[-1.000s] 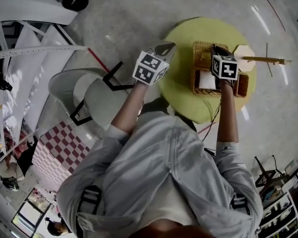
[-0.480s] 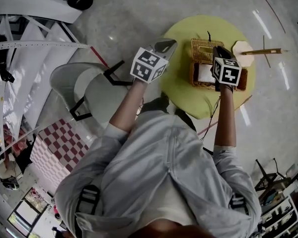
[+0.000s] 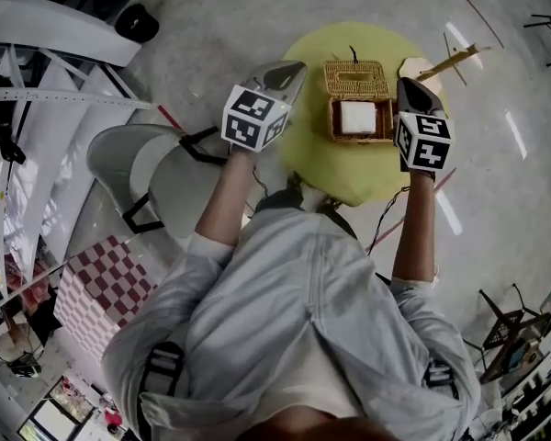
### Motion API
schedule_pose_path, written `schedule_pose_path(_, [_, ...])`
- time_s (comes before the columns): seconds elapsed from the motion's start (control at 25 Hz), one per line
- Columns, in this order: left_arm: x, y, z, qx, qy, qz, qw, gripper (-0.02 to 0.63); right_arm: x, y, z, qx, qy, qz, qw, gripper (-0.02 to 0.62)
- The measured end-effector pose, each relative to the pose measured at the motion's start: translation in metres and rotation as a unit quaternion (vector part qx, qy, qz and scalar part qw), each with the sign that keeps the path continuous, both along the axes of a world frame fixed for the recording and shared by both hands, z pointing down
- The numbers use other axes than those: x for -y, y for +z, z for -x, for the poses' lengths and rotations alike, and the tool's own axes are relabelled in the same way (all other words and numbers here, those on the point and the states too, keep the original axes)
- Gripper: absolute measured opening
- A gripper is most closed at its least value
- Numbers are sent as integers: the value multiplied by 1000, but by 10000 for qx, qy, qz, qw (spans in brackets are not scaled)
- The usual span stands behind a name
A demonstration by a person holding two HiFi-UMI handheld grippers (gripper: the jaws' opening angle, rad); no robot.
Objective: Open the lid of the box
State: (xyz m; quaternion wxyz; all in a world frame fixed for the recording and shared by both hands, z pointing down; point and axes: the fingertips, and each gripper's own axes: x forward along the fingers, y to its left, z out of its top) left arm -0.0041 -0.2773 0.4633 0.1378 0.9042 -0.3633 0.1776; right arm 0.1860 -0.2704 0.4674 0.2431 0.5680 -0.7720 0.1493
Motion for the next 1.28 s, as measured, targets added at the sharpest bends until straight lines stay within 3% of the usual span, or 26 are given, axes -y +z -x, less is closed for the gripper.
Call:
schedule_pose_path(0.24, [-15, -41, -29, 129, 222, -573, 9980, 31, -36, -58, -29, 255, 139, -552, 9981, 25])
schedule_pose_path(0.44, [-24, -81, -47, -21, 279, -980, 9948, 31, -59, -92, -50, -233, 150, -868, 9958, 25])
schedule_pose_path(0.6, [-30, -106, -55, -44, 333, -1239, 9917, 31, -73, -120, -51, -35, 108, -1108, 9938, 25])
schedule_pose_path(0.96, [-43, -152, -62, 15, 425, -1789, 9830, 31, -88, -166, -48, -316, -63, -1582, 9869, 23])
schedule_pose_path(1.28, [-58, -195, -73, -255, 668, -2463, 9665, 31, -92, -192, -35, -394, -327, -1881, 9808, 23])
